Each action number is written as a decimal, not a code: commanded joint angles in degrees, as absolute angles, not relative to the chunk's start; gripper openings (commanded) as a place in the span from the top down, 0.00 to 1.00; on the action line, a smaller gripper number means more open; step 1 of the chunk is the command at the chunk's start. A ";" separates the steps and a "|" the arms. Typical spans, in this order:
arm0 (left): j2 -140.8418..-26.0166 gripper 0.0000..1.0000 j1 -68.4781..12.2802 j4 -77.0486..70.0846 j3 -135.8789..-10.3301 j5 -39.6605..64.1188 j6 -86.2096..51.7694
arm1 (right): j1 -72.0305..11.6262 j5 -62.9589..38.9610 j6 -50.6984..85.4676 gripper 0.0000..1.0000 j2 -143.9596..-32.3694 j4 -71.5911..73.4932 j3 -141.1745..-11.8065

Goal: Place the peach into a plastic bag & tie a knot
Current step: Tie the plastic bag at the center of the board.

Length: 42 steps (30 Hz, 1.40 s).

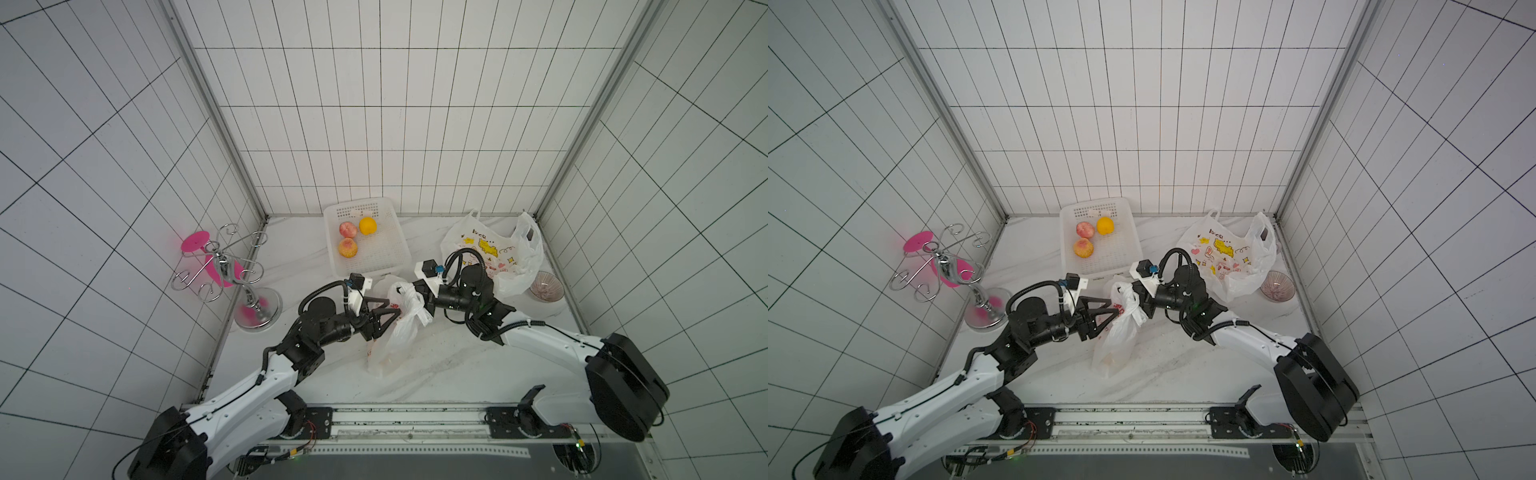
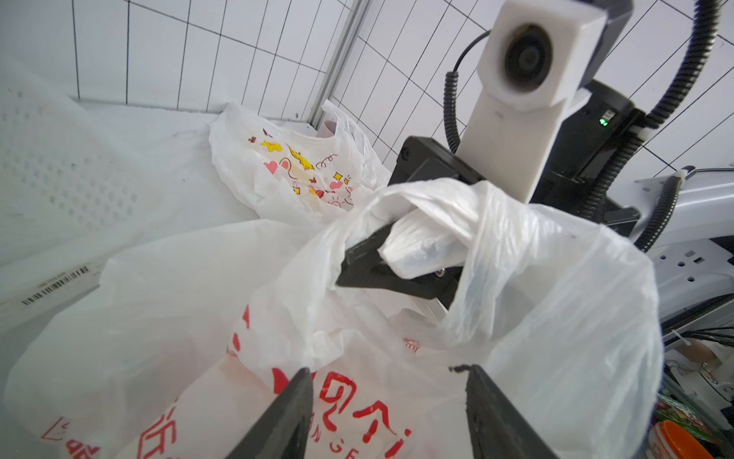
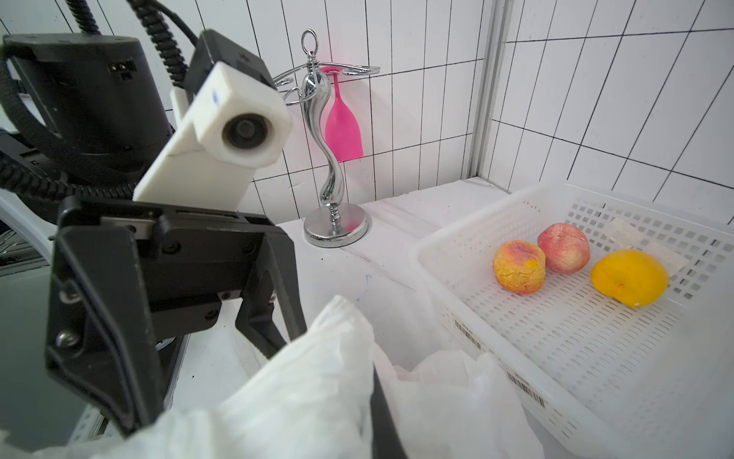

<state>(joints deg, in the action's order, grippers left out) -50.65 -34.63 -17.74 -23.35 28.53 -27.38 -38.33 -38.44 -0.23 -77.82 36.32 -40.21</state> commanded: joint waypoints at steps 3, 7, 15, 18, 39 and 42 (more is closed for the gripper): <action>-47.06 0.53 -31.02 -13.89 -25.03 28.44 -26.80 | -37.97 -40.04 -0.35 0.94 -77.35 37.10 -44.12; -48.42 0.55 -30.93 -15.31 -26.86 28.37 -24.53 | -38.08 -40.74 -0.35 0.94 -77.90 36.63 -44.48; -55.82 0.53 -34.17 -6.69 -35.38 28.62 -8.68 | -38.23 -41.48 -0.62 0.94 -77.96 35.01 -45.24; -56.58 0.53 -35.18 -2.56 -37.05 27.00 -3.51 | -38.23 -41.91 -0.70 0.94 -77.78 34.15 -45.57; -56.44 0.54 -43.02 5.26 -40.36 12.64 12.62 | -38.95 -43.15 -0.44 0.97 -78.23 32.82 -46.49; -56.26 0.53 -44.14 3.56 -40.36 10.68 13.40 | -39.19 -43.17 -1.00 0.98 -78.20 32.00 -46.66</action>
